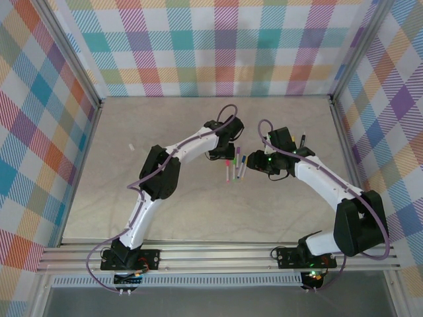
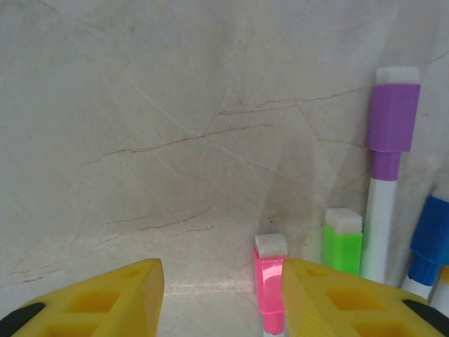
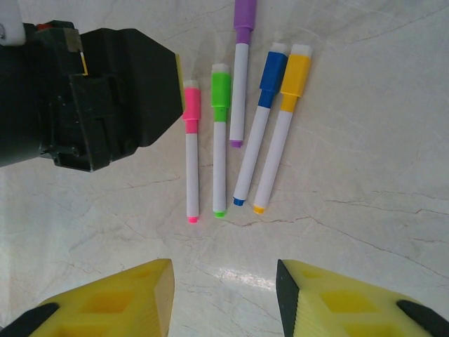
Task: Open the pen caps
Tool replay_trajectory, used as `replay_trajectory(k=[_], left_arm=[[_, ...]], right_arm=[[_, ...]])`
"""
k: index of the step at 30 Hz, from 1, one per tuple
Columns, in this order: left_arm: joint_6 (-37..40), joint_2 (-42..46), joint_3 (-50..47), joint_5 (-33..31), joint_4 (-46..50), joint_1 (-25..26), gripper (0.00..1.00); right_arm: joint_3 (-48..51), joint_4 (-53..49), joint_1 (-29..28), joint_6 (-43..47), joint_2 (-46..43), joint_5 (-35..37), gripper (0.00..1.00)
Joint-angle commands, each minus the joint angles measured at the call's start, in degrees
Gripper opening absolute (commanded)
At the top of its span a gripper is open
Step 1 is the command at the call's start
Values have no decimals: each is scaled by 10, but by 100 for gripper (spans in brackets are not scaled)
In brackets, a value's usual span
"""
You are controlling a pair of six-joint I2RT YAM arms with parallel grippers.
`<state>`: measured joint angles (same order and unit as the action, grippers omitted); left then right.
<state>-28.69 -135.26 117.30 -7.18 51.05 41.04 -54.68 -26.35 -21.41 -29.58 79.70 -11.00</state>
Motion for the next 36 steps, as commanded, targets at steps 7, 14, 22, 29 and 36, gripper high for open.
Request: replay_trajectory(k=[7, 14, 22, 29, 36], left_arm=[[-6, -12, 25, 0, 18, 18, 46], [-12, -23, 25, -3, 25, 26, 45], [-19, -38, 23, -3, 27, 30, 39], [-22, -63, 24, 3, 39, 32, 32], [-12, -73, 24, -13, 52, 29, 23]], right_arm=[[-2, 9, 0, 3, 6, -5, 43], [-8, 10, 0, 5, 17, -10, 43], [-6, 11, 0, 7, 26, -12, 41], [-7, 14, 1, 7, 39, -14, 40], [-8, 24, 1, 3, 50, -23, 39]])
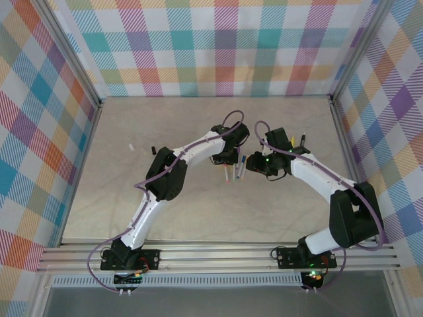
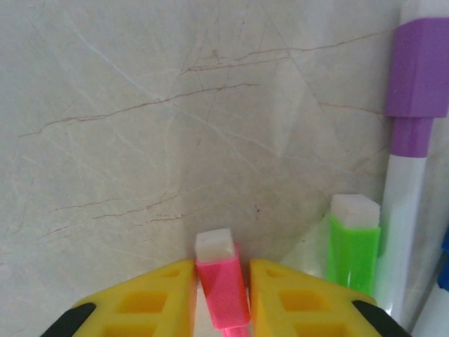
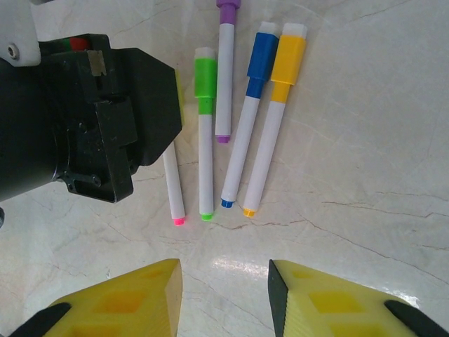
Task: Open the pen caps
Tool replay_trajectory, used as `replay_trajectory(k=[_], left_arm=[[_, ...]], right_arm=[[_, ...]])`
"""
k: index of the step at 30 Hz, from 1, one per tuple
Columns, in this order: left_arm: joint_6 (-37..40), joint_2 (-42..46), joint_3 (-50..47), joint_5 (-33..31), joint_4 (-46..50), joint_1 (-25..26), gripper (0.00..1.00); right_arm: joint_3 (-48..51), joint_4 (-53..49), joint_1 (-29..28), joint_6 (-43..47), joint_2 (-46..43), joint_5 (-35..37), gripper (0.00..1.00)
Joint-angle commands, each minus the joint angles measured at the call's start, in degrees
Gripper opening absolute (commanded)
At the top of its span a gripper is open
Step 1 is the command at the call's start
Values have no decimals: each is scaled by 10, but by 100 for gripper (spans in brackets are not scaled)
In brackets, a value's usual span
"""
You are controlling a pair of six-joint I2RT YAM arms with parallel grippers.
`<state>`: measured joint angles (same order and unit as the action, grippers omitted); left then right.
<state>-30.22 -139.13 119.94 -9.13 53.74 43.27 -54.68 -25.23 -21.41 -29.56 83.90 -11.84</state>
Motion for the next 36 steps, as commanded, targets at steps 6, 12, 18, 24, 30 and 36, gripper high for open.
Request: replay_trajectory(k=[6, 12, 18, 24, 30, 36], left_arm=[[16, -13, -13, -2, 33, -19, 8], [29, 37, -17, 22, 31, -55, 0], [20, 106, -44, 132, -8, -93, 0], [1, 145, -52, 204, -31, -96, 0], [-13, 162, -60, 236, -49, -95, 0], [-17, 178, -68, 248, -58, -93, 0]], right_arm=[[-9, 21, 1, 1, 21, -30, 38], [-4, 60, 0, -12, 43, -74, 36], [10, 162, -4, -47, 87, -183, 40], [5, 258, -23, -87, 118, -251, 52], [-18, 299, -35, -120, 147, -277, 56], [-31, 325, -46, -139, 176, -284, 55]])
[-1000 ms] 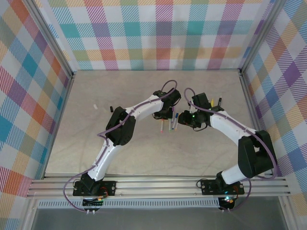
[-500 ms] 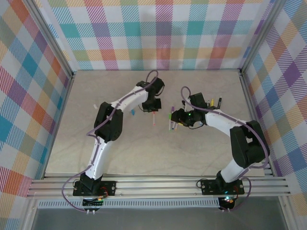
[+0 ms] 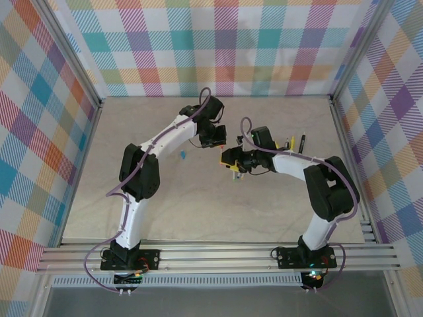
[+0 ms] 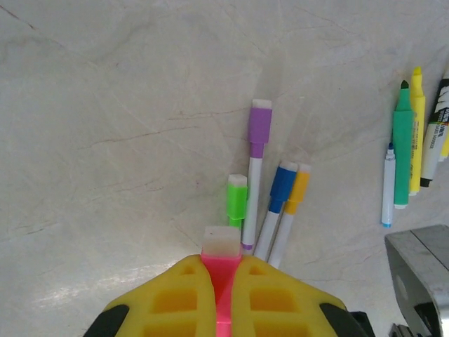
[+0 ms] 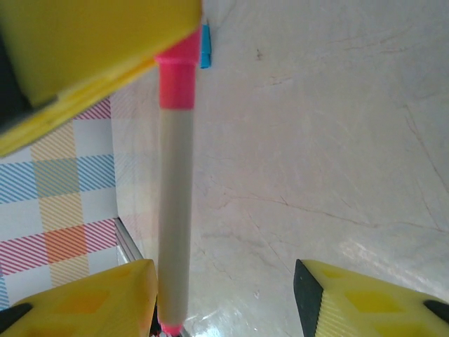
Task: Open the pen caps
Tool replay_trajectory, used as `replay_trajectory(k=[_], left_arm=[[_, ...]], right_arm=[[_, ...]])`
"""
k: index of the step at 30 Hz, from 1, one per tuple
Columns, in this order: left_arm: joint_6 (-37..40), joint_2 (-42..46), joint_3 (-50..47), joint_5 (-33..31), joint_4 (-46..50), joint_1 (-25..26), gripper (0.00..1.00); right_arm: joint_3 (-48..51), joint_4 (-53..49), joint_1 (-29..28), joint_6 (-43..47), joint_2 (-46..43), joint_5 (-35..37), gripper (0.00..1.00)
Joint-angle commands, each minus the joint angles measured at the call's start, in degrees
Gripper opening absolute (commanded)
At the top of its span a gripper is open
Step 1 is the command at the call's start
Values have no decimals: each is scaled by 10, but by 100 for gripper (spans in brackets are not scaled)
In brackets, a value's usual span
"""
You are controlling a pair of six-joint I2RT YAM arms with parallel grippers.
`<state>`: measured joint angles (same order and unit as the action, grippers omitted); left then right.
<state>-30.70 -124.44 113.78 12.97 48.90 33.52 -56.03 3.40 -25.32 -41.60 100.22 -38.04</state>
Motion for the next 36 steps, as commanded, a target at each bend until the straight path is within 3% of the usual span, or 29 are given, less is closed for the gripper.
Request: replay_trajectory(k=[1, 5, 11, 16, 17, 20, 23, 36], left_arm=[[-12, 33, -8, 26, -11, 5, 0], [-15, 40, -18, 27, -15, 6, 0], [-17, 47, -37, 19, -20, 6, 0], [-20, 54, -56, -4, -18, 7, 0], [-20, 55, -58, -14, -15, 7, 3], [-20, 61, -68, -38, -11, 7, 26], [-25, 64, -77, -46, -13, 7, 34], [-32, 43, -69, -43, -9, 9, 35]], right_arm=[[-18, 48, -8, -25, 17, -22, 55], [-25, 63, -9, -40, 22, -15, 51], [-37, 45, -9, -40, 24, 9, 0], [-32, 43, -9, -33, 16, 7, 0], [-28, 45, -9, -32, 14, 2, 0], [-15, 54, -9, -26, 6, -10, 0], [-2, 60, -9, -19, -2, -18, 0], [-22, 49, -17, -3, -10, -46, 0]])
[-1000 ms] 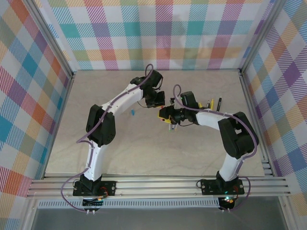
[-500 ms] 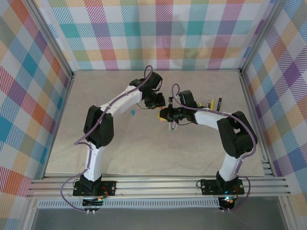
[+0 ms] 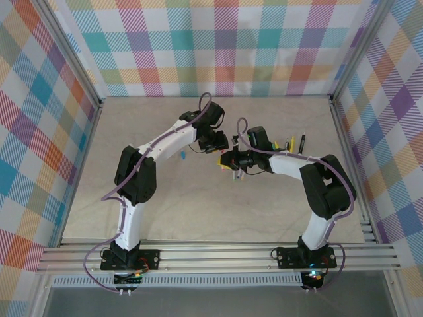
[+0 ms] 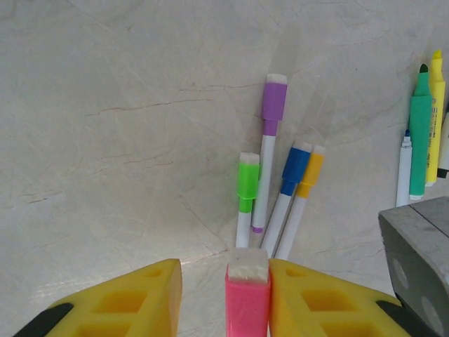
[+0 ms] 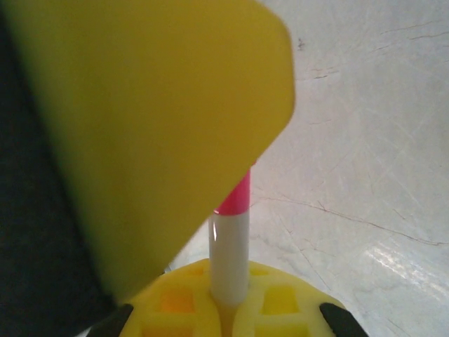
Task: Open the pen caps
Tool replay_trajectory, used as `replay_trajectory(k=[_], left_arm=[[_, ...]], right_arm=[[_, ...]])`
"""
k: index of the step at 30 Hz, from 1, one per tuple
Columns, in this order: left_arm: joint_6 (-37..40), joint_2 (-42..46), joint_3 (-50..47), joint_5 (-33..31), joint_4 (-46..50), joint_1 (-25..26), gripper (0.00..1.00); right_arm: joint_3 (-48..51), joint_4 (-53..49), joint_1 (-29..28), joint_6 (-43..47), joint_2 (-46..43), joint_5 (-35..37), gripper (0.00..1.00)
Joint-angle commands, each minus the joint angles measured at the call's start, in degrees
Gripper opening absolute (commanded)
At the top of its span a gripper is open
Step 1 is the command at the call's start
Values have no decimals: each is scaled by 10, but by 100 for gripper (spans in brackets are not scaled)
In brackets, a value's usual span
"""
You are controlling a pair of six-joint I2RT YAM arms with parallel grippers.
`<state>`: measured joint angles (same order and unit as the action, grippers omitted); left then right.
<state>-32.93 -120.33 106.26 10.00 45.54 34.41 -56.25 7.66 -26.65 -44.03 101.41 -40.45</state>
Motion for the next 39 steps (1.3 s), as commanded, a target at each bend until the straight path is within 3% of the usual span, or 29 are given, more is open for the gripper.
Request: replay_trajectory(k=[1, 5, 10, 16, 22, 26, 29, 31, 35, 39], left_arm=[[-10, -1, 11, -13, 27, 0, 35], [-11, -4, 16, -18, 28, -1, 30], [-10, -9, 21, -21, 27, -2, 0], [-18, -29, 53, -68, 38, -21, 0], [-12, -101, 162, -73, 77, -46, 0], [-19, -117, 185, -65, 76, -46, 0], [-15, -115, 180, -67, 79, -46, 0], [-3, -109, 172, -79, 88, -46, 0], [26, -94, 142, -113, 109, -49, 0], [47, -87, 103, -158, 120, -51, 0]], right_arm=[[-23, 0, -5, 25, -22, -18, 0], [-27, -4, -6, 26, -20, -19, 0], [-23, -7, -8, 26, -24, -22, 0], [44, -39, -38, 29, -74, -55, 0], [195, -94, -130, 2, -259, -57, 0], [228, -148, -136, -9, -353, -24, 0], [221, -179, -121, 2, -368, -1, 0], [206, -214, -95, 18, -357, 35, 0], [129, -334, -36, 93, -287, 213, 0], [56, -364, 8, 139, -205, 320, 0]])
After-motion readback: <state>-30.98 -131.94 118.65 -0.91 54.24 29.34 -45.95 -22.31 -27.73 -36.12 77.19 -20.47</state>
